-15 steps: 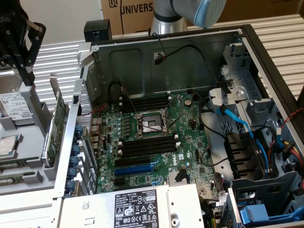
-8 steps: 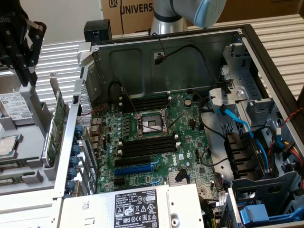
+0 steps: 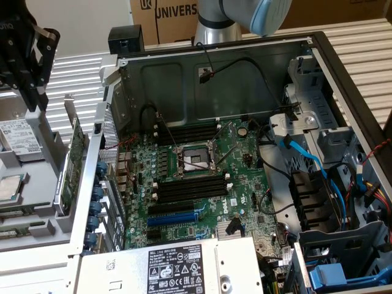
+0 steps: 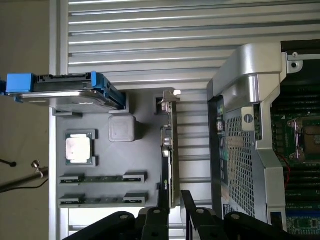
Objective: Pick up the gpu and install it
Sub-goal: 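Pick up the gpu and move the gpu toward the slot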
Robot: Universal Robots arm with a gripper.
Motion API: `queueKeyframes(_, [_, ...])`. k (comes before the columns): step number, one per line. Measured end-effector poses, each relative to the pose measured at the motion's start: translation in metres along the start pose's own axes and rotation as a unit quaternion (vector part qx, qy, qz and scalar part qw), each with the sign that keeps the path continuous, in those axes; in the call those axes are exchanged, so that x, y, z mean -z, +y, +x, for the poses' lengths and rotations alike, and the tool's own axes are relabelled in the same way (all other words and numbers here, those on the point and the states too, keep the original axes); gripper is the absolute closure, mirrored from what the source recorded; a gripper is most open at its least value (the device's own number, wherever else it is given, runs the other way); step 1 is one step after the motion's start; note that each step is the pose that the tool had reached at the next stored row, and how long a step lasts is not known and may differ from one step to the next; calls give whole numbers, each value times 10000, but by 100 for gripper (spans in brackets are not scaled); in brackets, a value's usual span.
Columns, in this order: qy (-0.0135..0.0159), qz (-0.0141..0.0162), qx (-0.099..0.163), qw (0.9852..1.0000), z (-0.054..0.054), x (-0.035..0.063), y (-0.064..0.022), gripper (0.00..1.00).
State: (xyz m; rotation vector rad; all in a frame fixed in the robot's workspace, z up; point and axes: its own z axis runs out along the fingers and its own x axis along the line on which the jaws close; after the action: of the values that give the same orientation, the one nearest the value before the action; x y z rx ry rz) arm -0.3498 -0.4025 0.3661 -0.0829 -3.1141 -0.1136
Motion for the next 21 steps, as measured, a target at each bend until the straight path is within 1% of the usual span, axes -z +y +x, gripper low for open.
queueKeyframes(1, [0,0,0,10000,0,-1,0,74])
queueKeyframes(2, [0,0,0,10000,0,-2,0,67])
queueKeyframes(6, [-2,-2,0,10000,0,-18,-3,67])
queueKeyframes(12, [0,0,0,10000,-2,-113,-12,67])
queueKeyframes(16, [0,0,0,10000,10,-134,-27,67])
queueKeyframes(18, [1,0,1,10000,15,-145,-45,67])
queueKeyframes(21, [0,-1,0,10000,12,-180,-101,67])
